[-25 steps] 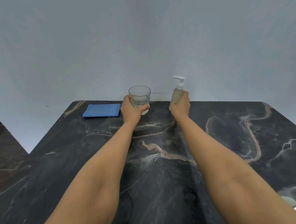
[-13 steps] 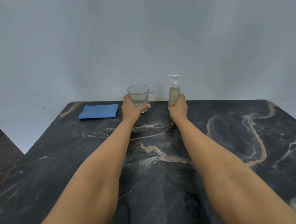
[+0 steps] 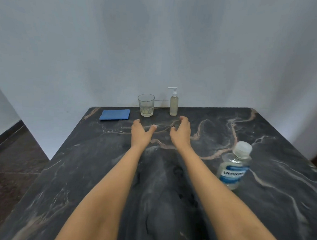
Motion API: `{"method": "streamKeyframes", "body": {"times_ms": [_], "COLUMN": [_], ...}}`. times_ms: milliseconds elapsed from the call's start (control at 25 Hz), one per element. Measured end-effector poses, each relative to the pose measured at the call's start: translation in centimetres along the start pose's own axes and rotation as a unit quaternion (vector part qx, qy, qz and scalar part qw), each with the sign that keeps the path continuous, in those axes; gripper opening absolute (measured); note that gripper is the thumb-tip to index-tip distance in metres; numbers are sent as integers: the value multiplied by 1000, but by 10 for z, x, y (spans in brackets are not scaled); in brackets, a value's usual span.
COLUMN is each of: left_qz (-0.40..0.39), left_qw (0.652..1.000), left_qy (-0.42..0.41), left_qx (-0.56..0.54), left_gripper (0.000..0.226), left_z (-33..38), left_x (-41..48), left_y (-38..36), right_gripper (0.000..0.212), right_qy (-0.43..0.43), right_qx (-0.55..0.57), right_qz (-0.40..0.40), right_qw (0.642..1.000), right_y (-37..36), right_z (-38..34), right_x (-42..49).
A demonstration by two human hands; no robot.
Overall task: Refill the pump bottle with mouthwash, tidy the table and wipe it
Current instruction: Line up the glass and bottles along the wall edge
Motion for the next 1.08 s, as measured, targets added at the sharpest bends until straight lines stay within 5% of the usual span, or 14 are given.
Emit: {"method": "streamKeyframes", "body": {"times_ms": [240, 400, 600, 720, 880, 1080], "left_qz": [-33, -47, -58, -61, -55, -57], "left_qw": [998, 994, 989, 988, 987, 985], "left_qy": [-45, -65, -69, -69, -74, -75], "left_qx": [39, 79, 116, 124, 130, 142], "left_gripper": [51, 53, 50, 50, 52, 53], "left_z": [2, -1, -5, -3, -1, -6], "left_x": [-110, -161, -190, -194, -189, -177], "left_y": [-22, -38, -47, -45, -41, -42], "right_gripper": [45, 44, 47, 71, 99, 79], "right_qy": [81, 132, 105, 22, -35, -23], "right_qx": [-24, -32, -29, -55, -68, -22], "right_qz": [-28, 5, 202, 281, 228, 217], "right_qw": [996, 991, 973, 958, 971, 976], "right_y": [26, 46, 88, 111, 120, 118], "right_z": [4, 17, 41, 54, 62, 74], "right_x": [-114, -175, -222, -219, -193, -173]}}
Point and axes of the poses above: each hand's wrist, its own x-axis towards the middle knuckle, its own y-axis out of the back of the hand, z = x × y, the point moved 5 cm from there along x, towards the middle knuckle, and after that the axes turned 10 degrees about -z, right-handed, at the moved point
